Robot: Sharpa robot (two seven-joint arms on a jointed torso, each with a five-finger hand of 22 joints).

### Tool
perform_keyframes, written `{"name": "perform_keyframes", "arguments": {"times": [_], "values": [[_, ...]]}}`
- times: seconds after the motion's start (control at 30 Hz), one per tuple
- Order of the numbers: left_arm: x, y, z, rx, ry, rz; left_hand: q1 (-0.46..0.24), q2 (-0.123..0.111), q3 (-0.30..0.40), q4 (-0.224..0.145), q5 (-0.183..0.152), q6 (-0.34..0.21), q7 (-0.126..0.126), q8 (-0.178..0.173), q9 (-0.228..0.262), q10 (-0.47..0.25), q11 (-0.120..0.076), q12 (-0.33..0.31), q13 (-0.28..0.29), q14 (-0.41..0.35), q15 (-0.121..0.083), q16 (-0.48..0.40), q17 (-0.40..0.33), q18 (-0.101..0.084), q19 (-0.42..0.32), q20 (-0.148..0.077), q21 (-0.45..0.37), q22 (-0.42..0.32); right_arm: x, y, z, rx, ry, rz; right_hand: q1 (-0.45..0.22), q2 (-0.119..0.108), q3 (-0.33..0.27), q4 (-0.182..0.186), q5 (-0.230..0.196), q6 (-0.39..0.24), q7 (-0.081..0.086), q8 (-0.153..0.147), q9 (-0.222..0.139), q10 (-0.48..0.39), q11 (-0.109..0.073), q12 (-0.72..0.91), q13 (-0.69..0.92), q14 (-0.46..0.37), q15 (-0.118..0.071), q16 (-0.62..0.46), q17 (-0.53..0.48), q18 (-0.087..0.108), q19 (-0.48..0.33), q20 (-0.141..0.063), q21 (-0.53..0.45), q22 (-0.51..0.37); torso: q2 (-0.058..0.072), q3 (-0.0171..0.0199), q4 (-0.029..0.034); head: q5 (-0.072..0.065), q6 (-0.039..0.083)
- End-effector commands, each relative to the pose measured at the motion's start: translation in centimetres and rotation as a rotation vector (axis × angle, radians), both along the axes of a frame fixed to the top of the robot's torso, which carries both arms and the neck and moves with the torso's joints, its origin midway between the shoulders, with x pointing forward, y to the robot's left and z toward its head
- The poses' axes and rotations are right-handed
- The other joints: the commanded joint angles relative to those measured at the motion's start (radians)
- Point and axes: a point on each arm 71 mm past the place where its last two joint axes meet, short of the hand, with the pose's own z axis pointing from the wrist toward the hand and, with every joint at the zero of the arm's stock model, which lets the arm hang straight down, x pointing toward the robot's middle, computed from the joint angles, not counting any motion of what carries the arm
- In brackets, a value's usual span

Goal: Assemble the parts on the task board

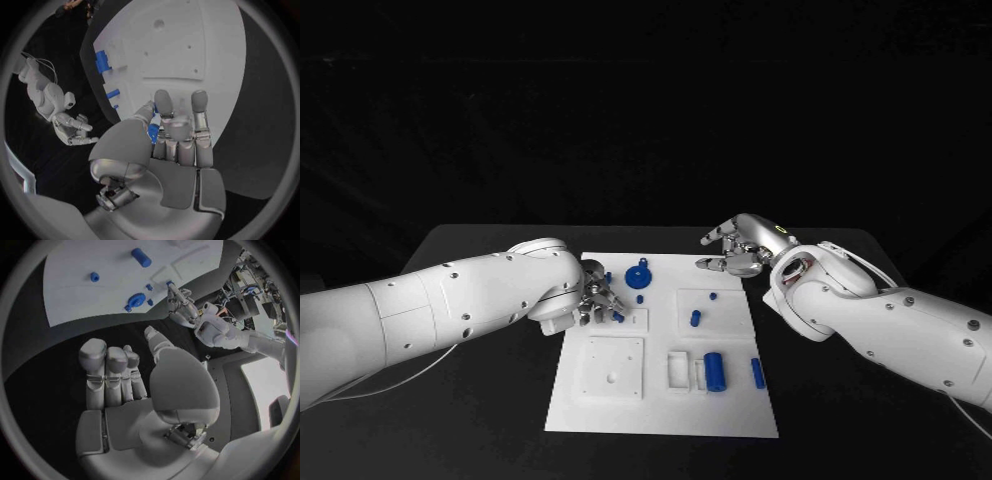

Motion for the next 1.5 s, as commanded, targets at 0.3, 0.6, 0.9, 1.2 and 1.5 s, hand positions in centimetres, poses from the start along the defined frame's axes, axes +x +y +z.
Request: {"name": "perform_keyframes", "arguments": {"times": [0.3,0.6,0.9,1.2,1.5], "values": [[-0.13,-0.28,-0.07,0.008,0.007,-0.020,0.014,-0.022,-0.006,-0.013,0.013,0.266,-0.120,0.053,0.324,0.048,-0.009,0.003,-0.002,-0.004,-0.004,-0.002,-0.003,-0.002,0.001,0.007,-0.005,0.018,-0.06,0.02,-0.23,-0.002,0.007,0.002,-0.009,-0.001,0.000,0.008,0.008,0.009,0.000,-0.004,-0.001,-0.004,0.001,-0.006,-0.001,0.003,-0.002,-0.004,0.000,0.019,0.047,0.001,-0.007,0.098,-0.001,-0.0002,0.0001,-0.003,0.000],[-0.13,-0.51,0.09,0.005,-0.037,-0.024,0.038,-0.012,0.004,-0.029,0.012,0.266,-0.119,0.051,0.322,0.048,-0.008,0.001,-0.004,-0.004,-0.003,-0.004,-0.007,0.000,0.001,0.008,-0.006,0.018,-0.09,0.02,-0.32,-0.002,0.007,0.002,-0.009,-0.001,-0.001,0.009,0.008,0.009,-0.001,-0.004,-0.001,-0.004,0.001,-0.006,-0.001,0.003,-0.003,-0.005,-0.001,0.019,0.047,0.001,-0.007,0.098,-0.001,0.0000,0.0003,-0.004,0.000],[-0.31,-0.75,0.17,0.013,-0.092,-0.040,0.043,-0.007,0.005,-0.029,0.012,0.266,-0.119,0.051,0.321,0.048,-0.009,0.002,-0.004,-0.003,-0.003,-0.003,-0.005,0.001,0.001,0.009,-0.005,0.018,-0.13,-0.03,-0.49,-0.002,0.010,0.001,-0.009,-0.002,-0.002,0.011,0.010,0.010,-0.001,-0.004,-0.001,-0.004,0.001,-0.006,-0.002,0.003,-0.003,-0.005,0.000,0.019,0.048,0.001,-0.008,0.098,-0.001,0.0002,0.0005,-0.006,0.000],[-0.54,-0.84,0.12,0.018,-0.102,-0.049,0.044,-0.001,0.010,-0.029,0.016,0.266,-0.119,0.052,0.320,0.048,-0.009,0.003,-0.004,-0.002,-0.003,-0.002,-0.003,0.003,0.002,0.010,-0.004,0.018,-0.16,-0.12,-0.61,-0.003,0.013,-0.001,-0.009,-0.002,-0.002,0.011,0.010,0.010,-0.001,-0.004,-0.001,-0.004,0.001,-0.006,-0.002,0.003,-0.003,-0.005,0.000,0.019,0.048,0.001,-0.008,0.098,-0.001,-0.0001,0.0001,-0.006,-0.001],[-0.70,-0.67,-0.06,0.033,-0.089,-0.053,0.042,0.002,0.015,-0.030,0.020,0.267,-0.119,0.053,0.320,0.048,-0.009,0.003,-0.005,-0.003,-0.003,-0.001,-0.002,0.003,0.001,0.011,-0.003,0.018,-0.18,-0.18,-0.70,-0.004,0.015,-0.002,-0.009,-0.002,-0.005,0.013,0.012,0.011,-0.001,-0.004,-0.001,-0.003,0.000,-0.006,-0.001,0.004,-0.003,-0.005,0.000,0.019,0.048,0.001,-0.008,0.098,-0.001,-0.0007,0.0009,-0.006,-0.002]]}}
